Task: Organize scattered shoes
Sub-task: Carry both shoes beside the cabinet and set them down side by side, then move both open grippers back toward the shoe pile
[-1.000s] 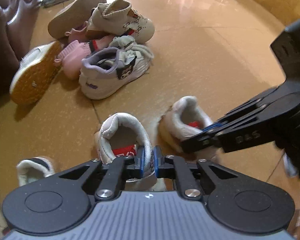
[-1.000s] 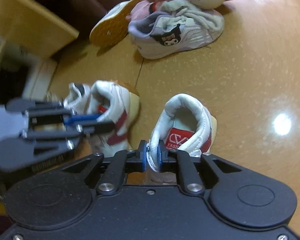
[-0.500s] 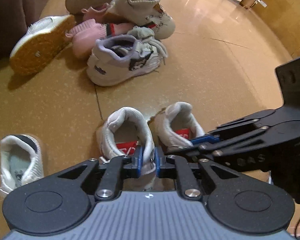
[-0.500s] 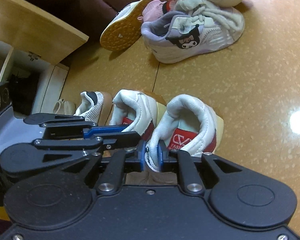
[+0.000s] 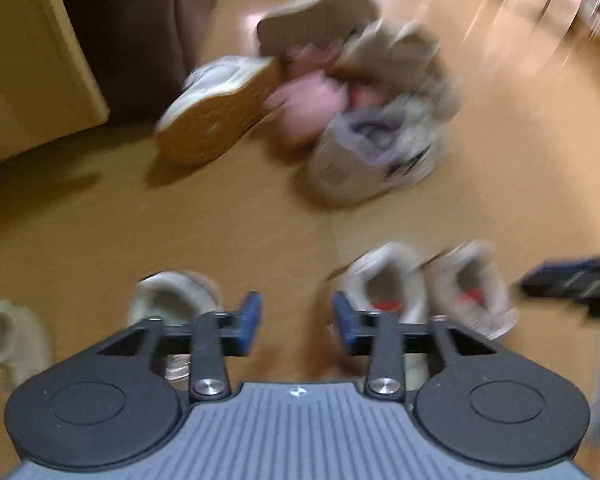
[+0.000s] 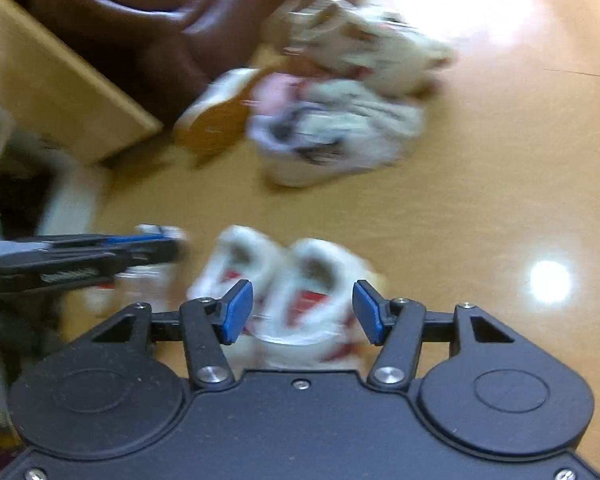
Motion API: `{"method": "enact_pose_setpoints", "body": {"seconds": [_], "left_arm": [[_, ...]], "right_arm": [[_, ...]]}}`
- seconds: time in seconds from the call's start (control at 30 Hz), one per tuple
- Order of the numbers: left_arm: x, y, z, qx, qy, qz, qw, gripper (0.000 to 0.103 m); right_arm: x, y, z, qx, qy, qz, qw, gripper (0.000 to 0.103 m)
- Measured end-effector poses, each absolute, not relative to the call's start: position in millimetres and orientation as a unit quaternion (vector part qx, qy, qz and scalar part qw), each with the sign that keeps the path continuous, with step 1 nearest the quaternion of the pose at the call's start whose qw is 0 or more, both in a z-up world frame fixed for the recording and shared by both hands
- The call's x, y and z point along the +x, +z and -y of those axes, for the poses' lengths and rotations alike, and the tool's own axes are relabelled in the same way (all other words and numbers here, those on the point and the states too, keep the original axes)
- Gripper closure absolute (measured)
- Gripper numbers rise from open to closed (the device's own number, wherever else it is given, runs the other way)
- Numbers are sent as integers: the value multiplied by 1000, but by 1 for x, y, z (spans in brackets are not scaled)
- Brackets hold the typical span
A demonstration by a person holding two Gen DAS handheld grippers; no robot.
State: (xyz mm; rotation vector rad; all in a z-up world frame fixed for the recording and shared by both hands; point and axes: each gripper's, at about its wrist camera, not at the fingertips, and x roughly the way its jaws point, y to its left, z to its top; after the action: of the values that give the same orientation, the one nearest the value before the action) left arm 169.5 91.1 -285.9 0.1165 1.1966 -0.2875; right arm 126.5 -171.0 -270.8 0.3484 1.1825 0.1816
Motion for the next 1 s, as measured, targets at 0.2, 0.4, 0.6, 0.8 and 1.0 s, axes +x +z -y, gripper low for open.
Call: {"method": "enact_pose_setpoints", "body": {"seconds": [0.2,0.4,0.6,0.8,1.0], "left_arm": [[170,-309,-117,-92,-139,-584,794,56],[172,-307,-125,-113,-143,-585,791,55],[189,-286,-111,-87,-141,-539,826,50],[213,-266,-84,-67,-149,-498,851,38],[237,-249,-66,-63,-139,-453,879,38]], "right_arm": [[127,-315,186,239,88,-600,758,53],[130,-322,189,257,90,-607,747,54],[135,-300,197,226,71,-582,778,49],[165,-270,202,158,91,-547,817,47],[231,-230,197,86,124,-492,857,44]]}}
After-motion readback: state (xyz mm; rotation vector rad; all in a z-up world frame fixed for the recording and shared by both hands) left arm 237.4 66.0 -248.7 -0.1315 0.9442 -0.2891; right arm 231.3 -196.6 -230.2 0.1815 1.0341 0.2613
